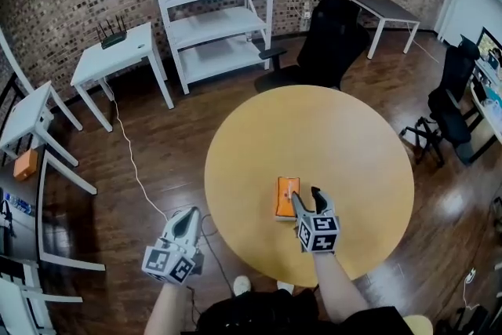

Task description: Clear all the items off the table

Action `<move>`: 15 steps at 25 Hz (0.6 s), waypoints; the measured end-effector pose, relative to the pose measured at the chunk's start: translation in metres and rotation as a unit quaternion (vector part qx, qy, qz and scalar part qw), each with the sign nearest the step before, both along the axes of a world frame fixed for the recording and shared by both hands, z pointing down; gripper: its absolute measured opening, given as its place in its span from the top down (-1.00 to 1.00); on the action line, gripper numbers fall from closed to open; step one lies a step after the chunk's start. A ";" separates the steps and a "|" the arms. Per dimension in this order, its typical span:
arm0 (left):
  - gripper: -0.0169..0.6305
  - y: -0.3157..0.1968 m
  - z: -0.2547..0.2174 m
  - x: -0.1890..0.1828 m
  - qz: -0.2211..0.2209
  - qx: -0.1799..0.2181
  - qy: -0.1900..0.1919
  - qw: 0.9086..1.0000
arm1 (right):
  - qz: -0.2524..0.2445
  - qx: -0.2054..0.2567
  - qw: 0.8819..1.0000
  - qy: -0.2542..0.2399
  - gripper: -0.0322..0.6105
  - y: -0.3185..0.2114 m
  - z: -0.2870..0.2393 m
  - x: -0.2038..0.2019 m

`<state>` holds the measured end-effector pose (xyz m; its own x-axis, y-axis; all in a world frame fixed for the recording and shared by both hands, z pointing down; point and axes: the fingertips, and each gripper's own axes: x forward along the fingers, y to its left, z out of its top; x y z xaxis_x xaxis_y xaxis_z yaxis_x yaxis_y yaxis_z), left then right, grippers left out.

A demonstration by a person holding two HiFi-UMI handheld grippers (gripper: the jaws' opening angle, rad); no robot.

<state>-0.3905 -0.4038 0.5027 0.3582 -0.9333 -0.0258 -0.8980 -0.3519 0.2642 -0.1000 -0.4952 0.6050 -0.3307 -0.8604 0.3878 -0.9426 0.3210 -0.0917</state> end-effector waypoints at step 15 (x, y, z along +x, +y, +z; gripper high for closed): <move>0.97 -0.042 0.066 -0.018 0.017 -0.092 0.008 0.996 | 0.031 -0.246 0.966 0.069 -0.74 -0.040 0.160 -0.021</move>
<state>-0.4082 -0.4459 0.5690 0.3900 -0.9103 0.1388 -0.8818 -0.3258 0.3411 -0.1210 -0.5353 0.7646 -0.2010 -0.5771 0.7916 -0.9727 0.2134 -0.0914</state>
